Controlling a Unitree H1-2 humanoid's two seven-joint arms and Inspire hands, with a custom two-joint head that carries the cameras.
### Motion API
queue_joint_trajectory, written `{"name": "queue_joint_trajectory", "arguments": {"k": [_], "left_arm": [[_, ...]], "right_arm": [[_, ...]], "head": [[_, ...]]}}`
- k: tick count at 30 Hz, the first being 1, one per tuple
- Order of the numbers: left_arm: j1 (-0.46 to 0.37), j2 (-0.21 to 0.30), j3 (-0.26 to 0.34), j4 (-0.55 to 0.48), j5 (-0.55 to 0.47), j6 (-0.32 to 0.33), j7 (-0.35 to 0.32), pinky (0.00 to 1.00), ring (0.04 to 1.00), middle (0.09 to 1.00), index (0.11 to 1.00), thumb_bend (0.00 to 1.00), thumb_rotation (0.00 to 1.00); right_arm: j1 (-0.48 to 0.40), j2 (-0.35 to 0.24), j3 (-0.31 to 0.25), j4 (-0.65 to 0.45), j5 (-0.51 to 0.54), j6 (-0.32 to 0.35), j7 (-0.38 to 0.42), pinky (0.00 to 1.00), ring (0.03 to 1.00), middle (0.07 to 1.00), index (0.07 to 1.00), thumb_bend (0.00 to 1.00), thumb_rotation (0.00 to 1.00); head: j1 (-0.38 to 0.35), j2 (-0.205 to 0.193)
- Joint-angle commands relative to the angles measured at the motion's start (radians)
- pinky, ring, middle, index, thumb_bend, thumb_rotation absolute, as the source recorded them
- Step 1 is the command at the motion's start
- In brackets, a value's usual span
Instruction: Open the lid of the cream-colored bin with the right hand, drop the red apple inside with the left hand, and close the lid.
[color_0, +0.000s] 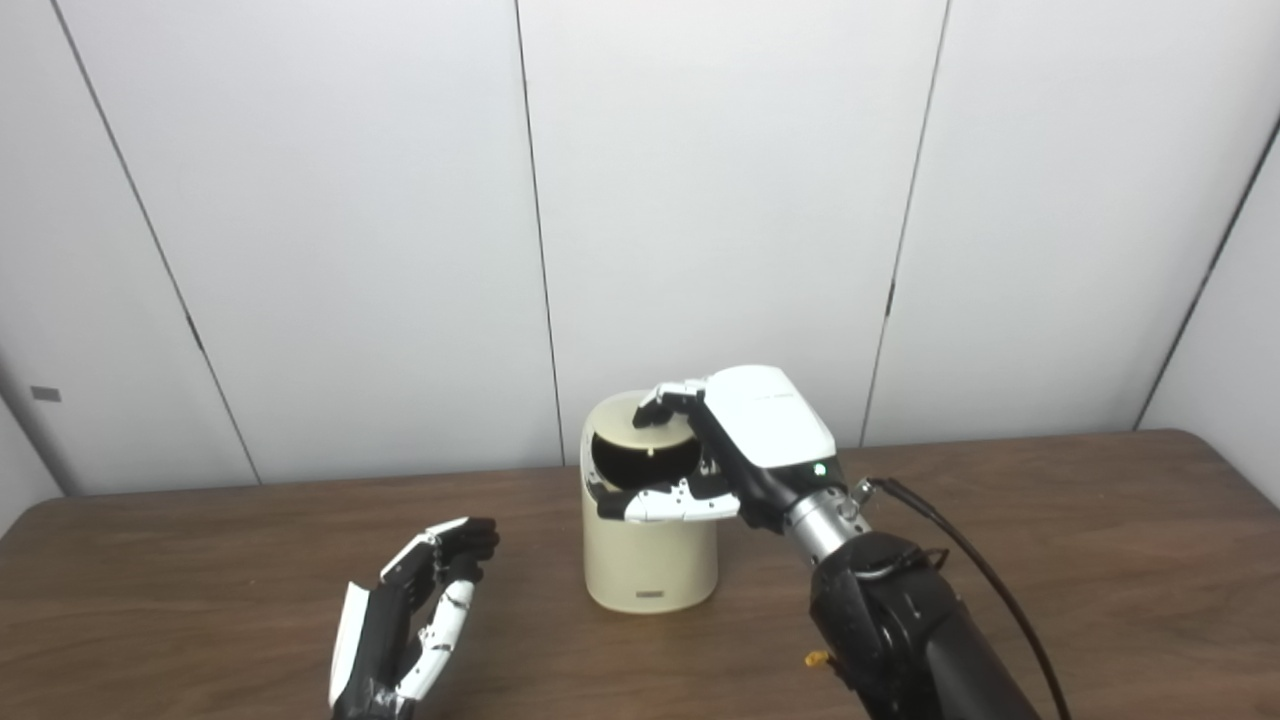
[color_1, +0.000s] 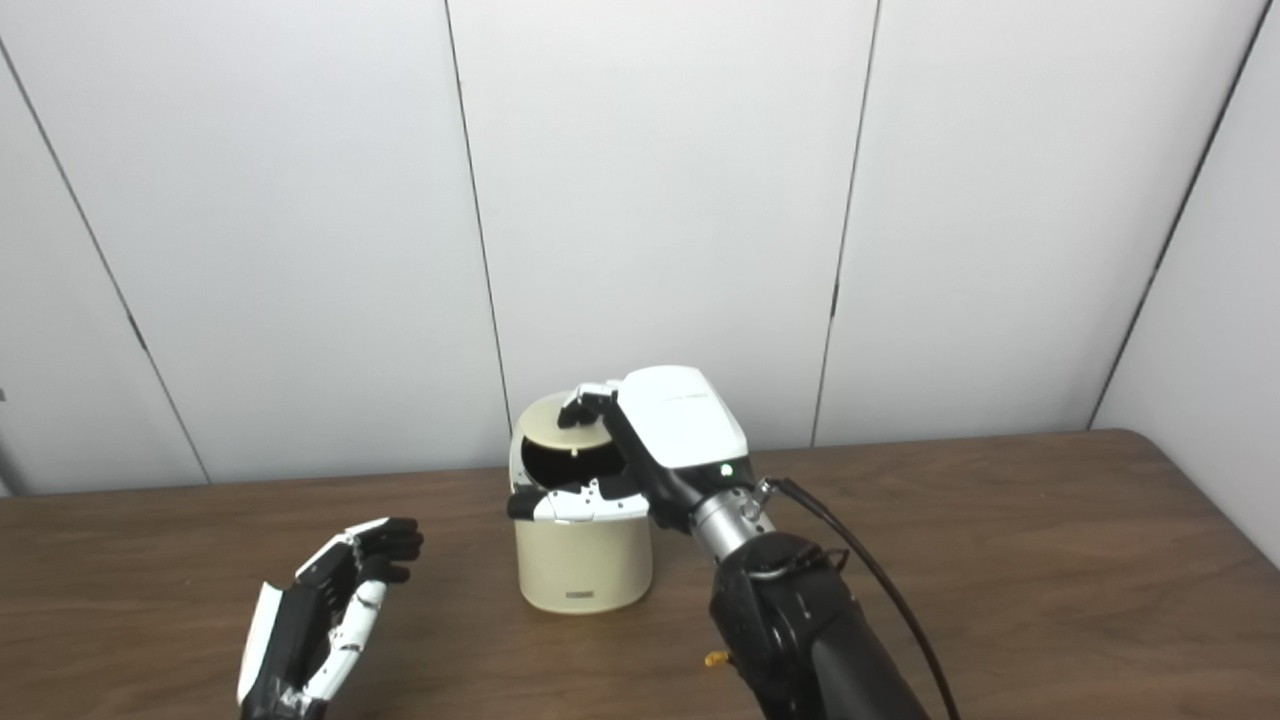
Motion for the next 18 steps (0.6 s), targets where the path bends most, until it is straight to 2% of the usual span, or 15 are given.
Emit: {"name": "queue_joint_trajectory", "arguments": {"k": [1,9,18], "left_arm": [[0.019,-0.013,-0.009,-0.003,0.029,-0.021,0.008,0.64,0.696,0.698,0.710,0.33,0.71],[0.018,-0.022,-0.008,-0.011,0.058,-0.025,0.014,0.63,0.691,0.694,0.706,0.33,0.74],[0.017,-0.032,-0.003,-0.022,0.072,-0.014,0.015,0.63,0.685,0.693,0.702,0.36,0.76]], "right_arm": [[-0.028,-0.004,-0.001,-0.042,0.000,0.001,0.016,0.70,0.729,0.703,0.693,0.87,0.95],[0.023,-0.010,0.014,-0.032,-0.011,-0.017,0.003,0.77,0.741,0.728,0.708,0.85,0.97],[0.048,-0.019,0.023,-0.042,-0.020,0.010,0.061,0.82,0.786,0.783,0.758,0.86,0.93]], "head": [[0.002,0.000],[0.013,0.010],[0.019,0.018]]}}
